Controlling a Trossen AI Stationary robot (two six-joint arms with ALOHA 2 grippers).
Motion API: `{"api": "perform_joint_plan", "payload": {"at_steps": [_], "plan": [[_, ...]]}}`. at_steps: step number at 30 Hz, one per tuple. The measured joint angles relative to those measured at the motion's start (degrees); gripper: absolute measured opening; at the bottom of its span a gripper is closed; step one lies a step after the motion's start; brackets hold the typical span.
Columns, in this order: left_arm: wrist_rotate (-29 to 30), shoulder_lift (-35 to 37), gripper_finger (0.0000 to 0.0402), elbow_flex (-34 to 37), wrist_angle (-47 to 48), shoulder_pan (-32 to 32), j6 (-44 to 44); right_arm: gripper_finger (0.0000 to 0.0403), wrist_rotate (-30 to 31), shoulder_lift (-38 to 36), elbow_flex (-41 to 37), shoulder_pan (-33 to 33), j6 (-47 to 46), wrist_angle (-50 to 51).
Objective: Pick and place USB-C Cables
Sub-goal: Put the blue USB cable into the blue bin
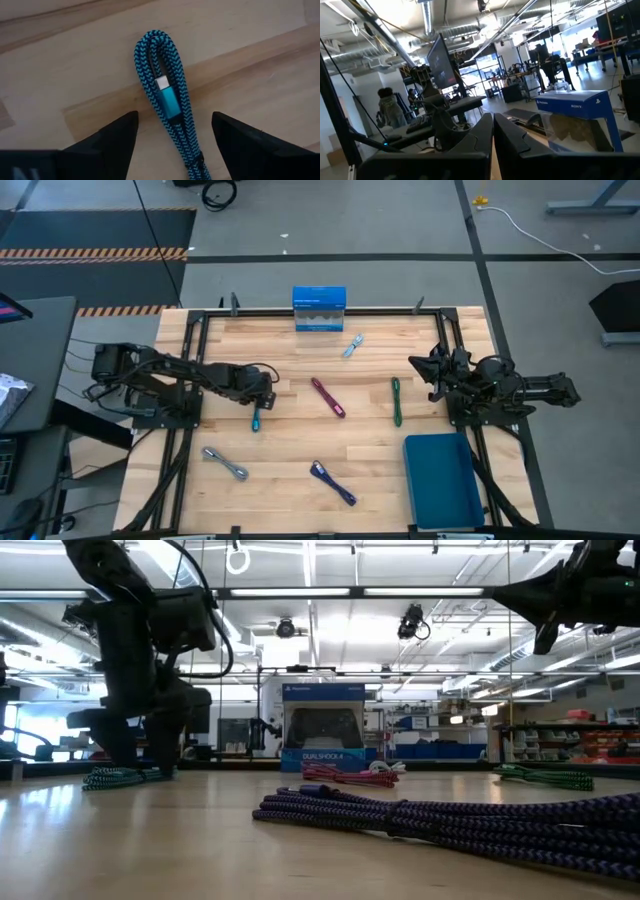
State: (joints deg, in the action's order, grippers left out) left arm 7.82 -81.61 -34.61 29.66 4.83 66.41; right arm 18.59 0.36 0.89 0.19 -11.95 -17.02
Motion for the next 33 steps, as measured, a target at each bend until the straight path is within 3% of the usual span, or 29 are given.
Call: {"api": "perform_joint_plan", "payload": {"at_steps": [17,28,33], "plan": [[4.25,-2.42,0.0145,0.07,2.20,-4.60,3.39,0.0023,-0.20,0.00,0.00,0.00,-1.43,2.66],[6.58,-2.55,0.0029,0.22,0.48,-7.37,1.67,0.0023,-0.22,0.00,0.00,0.00,-1.94,2.60],[6.22,-2.47,0.0029,-0.87,-1.60,-7.64,-1.83,0.0023,-1.01,0.00,0.00,-0.04,-1.99,3.72]]}}
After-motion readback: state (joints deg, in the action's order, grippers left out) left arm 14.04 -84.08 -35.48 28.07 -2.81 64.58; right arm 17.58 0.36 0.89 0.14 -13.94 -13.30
